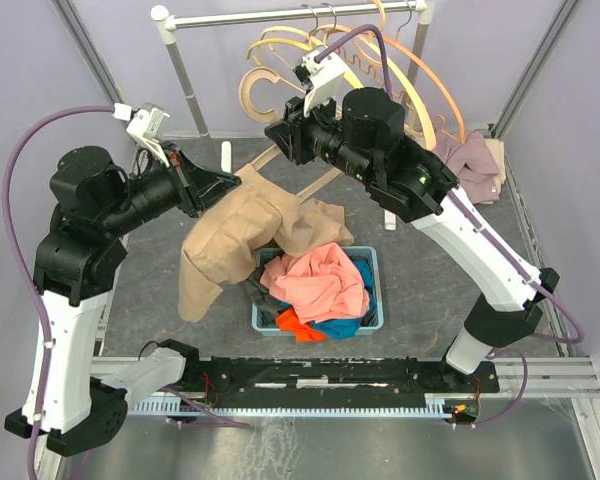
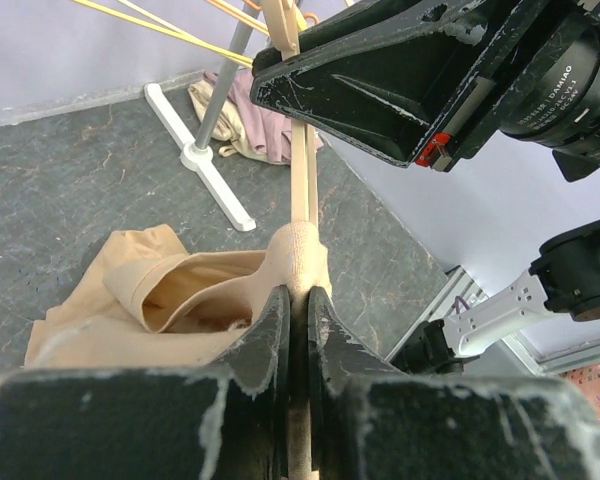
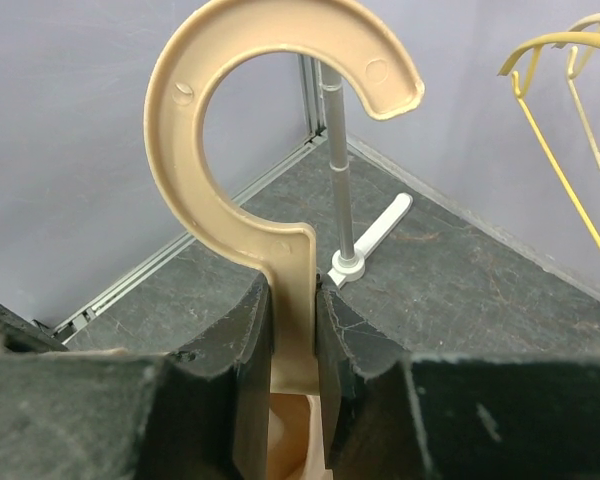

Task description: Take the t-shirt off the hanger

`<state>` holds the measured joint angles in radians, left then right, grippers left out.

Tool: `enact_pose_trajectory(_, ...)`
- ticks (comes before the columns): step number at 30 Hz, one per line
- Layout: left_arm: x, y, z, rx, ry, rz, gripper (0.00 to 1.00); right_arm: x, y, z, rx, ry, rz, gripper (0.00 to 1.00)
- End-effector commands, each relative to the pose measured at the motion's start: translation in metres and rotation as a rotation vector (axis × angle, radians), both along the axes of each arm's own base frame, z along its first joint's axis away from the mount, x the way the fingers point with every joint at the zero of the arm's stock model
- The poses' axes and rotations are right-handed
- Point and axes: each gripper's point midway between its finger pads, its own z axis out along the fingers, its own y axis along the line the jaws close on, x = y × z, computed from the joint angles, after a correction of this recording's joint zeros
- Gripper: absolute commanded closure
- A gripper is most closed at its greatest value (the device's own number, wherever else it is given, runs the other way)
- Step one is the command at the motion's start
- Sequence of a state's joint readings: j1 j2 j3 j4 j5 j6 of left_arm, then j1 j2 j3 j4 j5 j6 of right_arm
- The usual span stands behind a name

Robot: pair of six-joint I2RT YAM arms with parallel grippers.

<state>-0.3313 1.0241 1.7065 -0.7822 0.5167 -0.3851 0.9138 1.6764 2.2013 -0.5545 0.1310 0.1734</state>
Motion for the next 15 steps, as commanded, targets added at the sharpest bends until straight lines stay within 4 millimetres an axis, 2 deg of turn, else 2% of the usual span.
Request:
enact_pose_trajectory(1,-0.0198,0.0078,0.0072,-0.037,0.006,0.020,0.94,0.0045,-0.0332,0.0458,0.089,-0.100,-0.083,0.94)
enact_pose_trajectory(7,-0.0264,0.0154,0.0113,-0.052,-0.006,0.058,0.91,0.0071,-0.0405,0.0453,0.083,-0.099,-0.093,0.94)
enact_pose_trajectory(9,-0.0277,0.0159,0.0117,-0.060,-0.007,0.060,0.87,0.0064,-0.0400,0.0440,0.084,-0.094,-0.088,0.94)
enact_pose_trajectory(15,-0.0298,0.0139,0.0110,-0.080,0.003,0.050,0.85,0.0046,-0.0398,0.0441,0.089,-0.091,-0.078,0.94)
